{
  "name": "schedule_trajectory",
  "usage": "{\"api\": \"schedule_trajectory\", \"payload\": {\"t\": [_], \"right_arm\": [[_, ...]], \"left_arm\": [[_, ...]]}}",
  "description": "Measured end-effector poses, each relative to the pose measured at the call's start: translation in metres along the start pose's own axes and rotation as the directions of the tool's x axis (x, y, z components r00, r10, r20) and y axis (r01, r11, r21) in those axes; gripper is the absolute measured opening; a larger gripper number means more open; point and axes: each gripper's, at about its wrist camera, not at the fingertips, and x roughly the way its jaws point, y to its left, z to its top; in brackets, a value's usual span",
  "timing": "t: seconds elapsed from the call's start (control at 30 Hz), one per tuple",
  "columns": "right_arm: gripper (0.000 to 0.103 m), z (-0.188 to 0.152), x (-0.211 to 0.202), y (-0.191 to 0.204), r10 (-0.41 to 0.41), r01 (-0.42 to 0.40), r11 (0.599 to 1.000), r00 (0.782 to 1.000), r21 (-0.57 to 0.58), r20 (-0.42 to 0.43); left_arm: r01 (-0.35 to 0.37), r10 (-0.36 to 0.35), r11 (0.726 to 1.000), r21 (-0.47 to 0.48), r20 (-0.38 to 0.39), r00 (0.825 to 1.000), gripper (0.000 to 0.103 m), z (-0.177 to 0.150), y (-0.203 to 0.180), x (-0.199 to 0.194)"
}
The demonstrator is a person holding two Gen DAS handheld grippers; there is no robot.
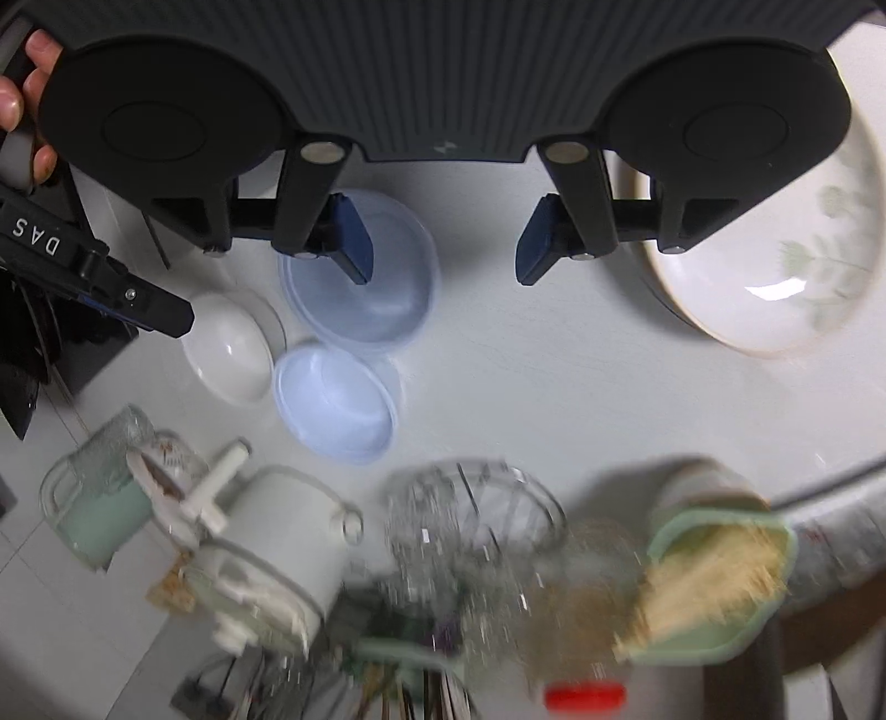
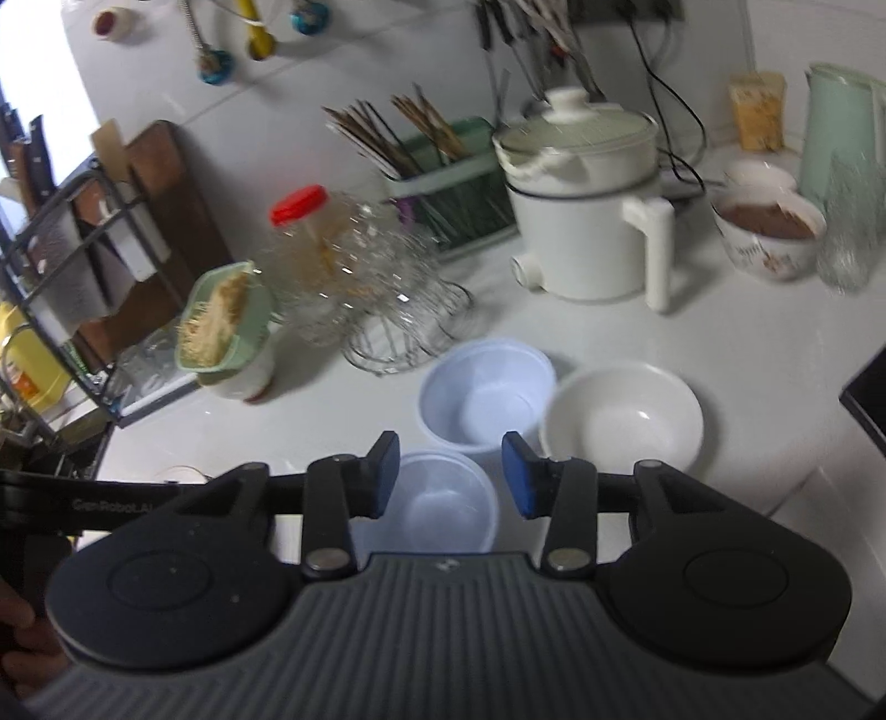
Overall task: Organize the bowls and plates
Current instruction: 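Withdraw both grippers toward the blue and white bowls, then close both grippers on the rim of the larger pale blue bowl, then lift the pale blue bowl and carry it toward the other blue bowl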
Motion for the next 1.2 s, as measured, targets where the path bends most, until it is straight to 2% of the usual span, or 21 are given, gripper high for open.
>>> {"api": "schedule_trajectory", "payload": {"t": [0.17,0.43,0.5,0.6,0.63,0.87,0.97,1.03,1.2], "right_arm": [[0.044,-0.008,0.022,-0.018,-0.023,0.026,0.998,0.998,0.051,-0.059],[0.044,-0.016,0.047,-0.034,-0.041,0.053,0.995,0.990,0.088,-0.131],[0.044,-0.017,0.049,-0.034,-0.034,0.045,0.995,0.991,0.085,-0.132],[0.043,-0.019,0.056,-0.032,0.004,0.009,0.996,0.988,0.086,-0.155],[0.042,-0.020,0.060,-0.030,0.010,0.004,0.997,0.986,0.081,-0.165],[0.029,-0.023,0.084,-0.025,0.040,-0.021,0.996,0.974,0.089,-0.221],[0.015,-0.025,0.091,-0.023,0.041,-0.023,0.997,0.965,0.072,-0.258],[0.012,-0.027,0.094,-0.024,0.055,-0.035,0.996,0.960,0.076,-0.276],[0.012,-0.023,0.096,-0.024,0.077,-0.057,0.995,0.954,0.076,-0.289]], "left_arm": [[0.047,-0.048,0.999,-0.022,-0.049,0.998,0.062,0.001,0.000,0.033],[0.043,-0.043,0.999,-0.005,-0.105,0.994,0.061,0.010,-0.007,0.065],[0.038,-0.038,0.999,-0.004,-0.109,0.993,0.057,0.011,-0.007,0.069],[0.038,-0.039,0.999,-0.013,-0.129,0.991,0.044,0.012,-0.003,0.077],[0.038,-0.040,0.999,-0.022,-0.135,0.990,0.040,0.012,0.000,0.080],[0.029,-0.040,0.997,-0.076,-0.150,0.988,0.027,0.014,0.011,0.089],[0.070,-0.088,0.991,-0.112,-0.167,0.982,0.024,0.012,0.014,0.091],[0.083,-0.106,0.988,-0.134,-0.176,0.979,0.024,0.011,0.015,0.093],[0.078,-0.100,0.988,-0.132,-0.169,0.980,0.024,0.014,0.015,0.090]]}}
